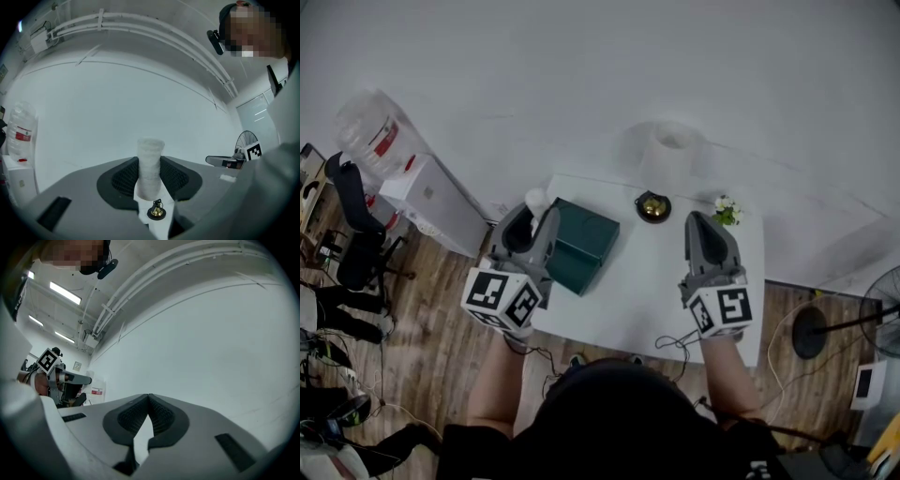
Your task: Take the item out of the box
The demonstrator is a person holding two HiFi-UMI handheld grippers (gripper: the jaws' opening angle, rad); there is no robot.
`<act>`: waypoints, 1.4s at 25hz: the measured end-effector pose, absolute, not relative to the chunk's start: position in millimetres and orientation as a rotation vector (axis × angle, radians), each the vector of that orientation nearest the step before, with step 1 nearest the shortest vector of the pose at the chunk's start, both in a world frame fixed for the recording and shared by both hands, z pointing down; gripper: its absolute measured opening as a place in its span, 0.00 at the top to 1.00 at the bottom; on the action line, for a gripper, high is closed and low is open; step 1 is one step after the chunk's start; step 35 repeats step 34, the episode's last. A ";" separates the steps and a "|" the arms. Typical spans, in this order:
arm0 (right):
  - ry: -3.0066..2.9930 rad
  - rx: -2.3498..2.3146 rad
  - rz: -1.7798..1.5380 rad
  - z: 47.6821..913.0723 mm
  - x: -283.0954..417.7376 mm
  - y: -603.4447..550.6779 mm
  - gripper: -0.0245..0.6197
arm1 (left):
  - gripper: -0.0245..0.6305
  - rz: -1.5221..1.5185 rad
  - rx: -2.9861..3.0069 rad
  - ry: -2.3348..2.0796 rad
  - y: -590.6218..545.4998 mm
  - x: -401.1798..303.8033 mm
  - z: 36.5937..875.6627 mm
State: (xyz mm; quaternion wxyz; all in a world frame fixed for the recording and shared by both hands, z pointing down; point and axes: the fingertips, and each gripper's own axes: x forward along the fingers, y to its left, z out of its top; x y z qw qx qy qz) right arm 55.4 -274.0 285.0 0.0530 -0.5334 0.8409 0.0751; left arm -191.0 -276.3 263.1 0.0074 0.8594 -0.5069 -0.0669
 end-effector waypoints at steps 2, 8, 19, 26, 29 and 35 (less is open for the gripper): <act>2.561 -1.612 0.224 284.9 59.6 -275.0 0.96 | 0.76 -0.202 2.686 -1.591 -276.6 -186.0 262.3; 2.590 -1.583 0.203 292.1 71.9 -280.1 0.96 | 0.76 -0.195 2.655 -1.637 -279.2 -176.3 260.9; 2.623 -1.525 0.174 301.7 90.9 -278.5 0.96 | 0.76 -0.175 2.612 -1.677 -269.1 -155.8 273.9; 2.635 -1.508 0.136 311.7 96.6 -279.4 0.96 | 0.76 -0.182 2.572 -1.696 -265.1 -153.0 287.7; 2.649 -1.500 0.138 313.6 94.1 -278.9 0.96 | 0.76 -0.191 2.553 -1.704 -267.6 -156.2 292.2; 2.666 -1.512 0.168 317.9 90.4 -281.3 0.96 | 0.76 -0.198 2.547 -1.698 -274.2 -157.7 296.2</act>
